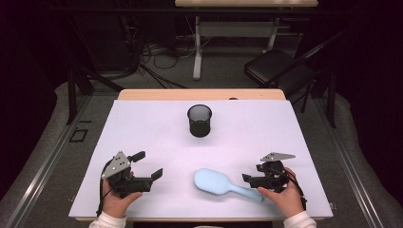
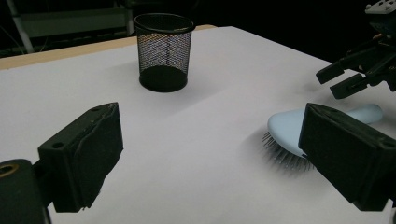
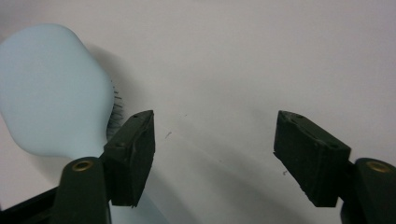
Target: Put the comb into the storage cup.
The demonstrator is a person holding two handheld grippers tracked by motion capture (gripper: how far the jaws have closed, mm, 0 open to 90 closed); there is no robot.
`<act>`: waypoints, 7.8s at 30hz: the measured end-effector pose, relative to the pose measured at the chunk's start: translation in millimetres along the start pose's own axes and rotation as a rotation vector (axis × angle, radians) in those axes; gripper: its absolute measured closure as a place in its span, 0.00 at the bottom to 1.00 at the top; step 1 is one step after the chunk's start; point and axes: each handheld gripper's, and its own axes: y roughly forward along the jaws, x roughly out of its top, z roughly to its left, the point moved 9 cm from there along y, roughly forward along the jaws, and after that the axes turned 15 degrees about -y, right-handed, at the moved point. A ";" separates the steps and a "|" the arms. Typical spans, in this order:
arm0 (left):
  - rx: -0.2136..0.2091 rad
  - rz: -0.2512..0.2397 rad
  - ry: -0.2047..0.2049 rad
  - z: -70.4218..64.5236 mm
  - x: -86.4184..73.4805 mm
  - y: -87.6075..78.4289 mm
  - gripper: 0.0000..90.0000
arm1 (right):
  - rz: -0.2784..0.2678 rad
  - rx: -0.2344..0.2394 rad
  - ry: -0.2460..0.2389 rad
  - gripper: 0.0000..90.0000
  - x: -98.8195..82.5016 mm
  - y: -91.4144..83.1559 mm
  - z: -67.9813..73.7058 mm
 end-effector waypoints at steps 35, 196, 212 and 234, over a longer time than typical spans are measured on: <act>0.002 -0.005 -0.005 -1.3 -0.4 -0.9 0.07 | 0.075 0.039 -0.106 0.00 10.1 -15.2 4.0; 0.016 -0.006 -0.007 0.2 -0.9 -3.4 0.07 | 0.318 0.318 -0.536 0.56 6.3 24.2 70.4; 0.012 -0.005 -0.009 0.4 -1.0 -3.1 0.07 | 0.316 0.316 -0.574 0.61 5.7 32.4 75.8; 0.015 0.001 -0.009 0.5 -1.6 -2.9 0.07 | 0.295 0.323 -0.591 0.69 5.5 32.8 75.7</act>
